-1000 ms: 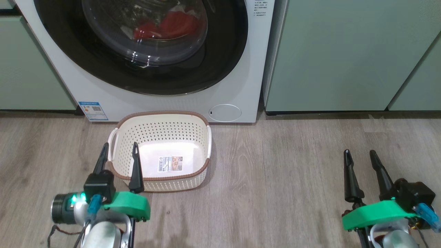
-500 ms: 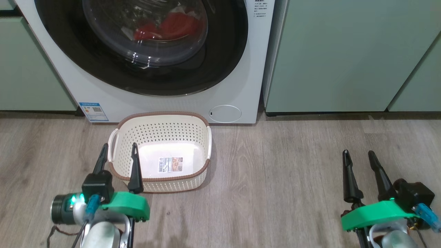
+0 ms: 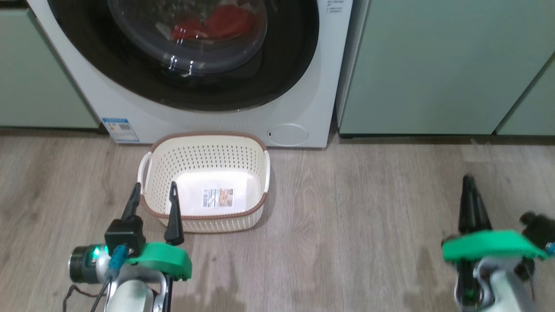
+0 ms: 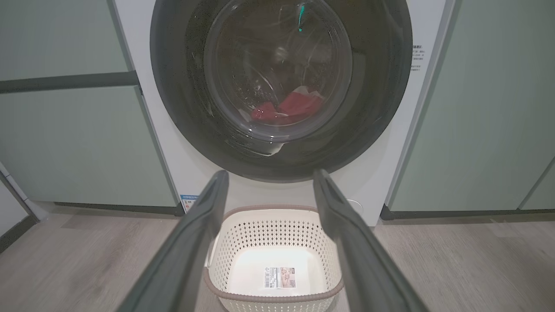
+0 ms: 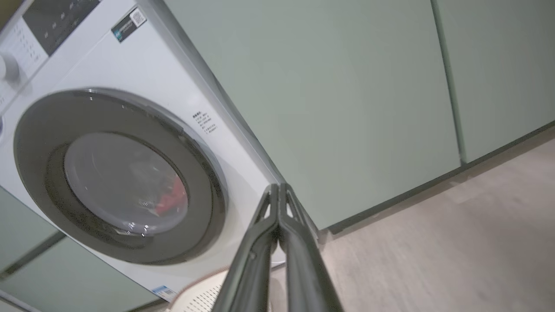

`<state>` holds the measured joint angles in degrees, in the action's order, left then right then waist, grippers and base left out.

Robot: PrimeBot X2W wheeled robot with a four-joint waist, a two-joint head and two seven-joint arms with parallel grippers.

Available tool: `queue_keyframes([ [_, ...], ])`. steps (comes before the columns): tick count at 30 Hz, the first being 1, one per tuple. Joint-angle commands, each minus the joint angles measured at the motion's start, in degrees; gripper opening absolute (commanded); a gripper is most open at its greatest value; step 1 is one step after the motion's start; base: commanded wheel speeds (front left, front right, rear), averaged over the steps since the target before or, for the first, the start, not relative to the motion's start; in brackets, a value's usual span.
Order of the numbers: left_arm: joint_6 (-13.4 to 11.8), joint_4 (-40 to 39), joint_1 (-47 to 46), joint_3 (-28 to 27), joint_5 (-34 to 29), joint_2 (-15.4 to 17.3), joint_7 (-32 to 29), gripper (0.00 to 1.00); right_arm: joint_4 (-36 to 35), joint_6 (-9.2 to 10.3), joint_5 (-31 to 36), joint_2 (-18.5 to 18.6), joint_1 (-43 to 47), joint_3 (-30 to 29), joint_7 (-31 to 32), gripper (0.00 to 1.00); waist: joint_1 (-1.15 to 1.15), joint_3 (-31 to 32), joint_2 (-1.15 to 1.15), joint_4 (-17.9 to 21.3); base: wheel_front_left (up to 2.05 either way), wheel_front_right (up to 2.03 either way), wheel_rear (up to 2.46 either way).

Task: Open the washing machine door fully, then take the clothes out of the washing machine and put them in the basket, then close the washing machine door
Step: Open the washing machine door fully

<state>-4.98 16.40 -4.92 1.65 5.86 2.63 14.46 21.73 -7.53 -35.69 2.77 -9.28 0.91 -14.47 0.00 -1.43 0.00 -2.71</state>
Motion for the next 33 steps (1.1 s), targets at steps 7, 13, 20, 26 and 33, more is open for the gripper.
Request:
queue_keyframes([
  [7, 0.6, -1.9, -4.5, 0.4, 1.9, 0.3, 0.5, 1.0, 5.6, 0.04, -27.7, 7.5, -15.1, 2.3, 0.6, 0.0, 0.0, -5.7, 0.0, -2.4, 0.0, 0.0, 0.0],
  [13, 0.2, -2.6, -6.9, 3.0, 3.7, 0.3, 0.5, 1.0, 8.0, 0.04, -46.6, 16.3, -24.2, 1.5, 10.9, 0.0, 0.0, -10.8, 0.0, -6.0, 0.0, 0.0, 0.0],
  [20, -0.7, -3.8, -9.7, 7.1, 6.1, 0.2, 0.5, 1.0, 10.9, 0.04, -57.0, 21.7, -33.6, -1.4, 24.9, 0.0, 0.0, -16.7, 0.0, -10.4, 0.0, 0.0, 0.0],
  [26, -1.7, -4.6, -11.7, 10.4, 8.1, 0.2, 0.5, 1.0, 13.1, 0.04, -59.6, 24.2, -41.5, -2.2, 33.9, 0.0, 0.0, -20.7, 0.0, -13.1, 0.0, 0.0, 0.0],
  [33, -2.5, -5.0, -13.4, 13.2, 9.8, 0.2, 0.5, 1.0, 16.6, 0.04, -59.1, 25.6, -49.4, -1.4, 39.0, 0.0, 0.0, -23.8, 0.0, -15.1, 0.0, 0.0, 0.0],
])
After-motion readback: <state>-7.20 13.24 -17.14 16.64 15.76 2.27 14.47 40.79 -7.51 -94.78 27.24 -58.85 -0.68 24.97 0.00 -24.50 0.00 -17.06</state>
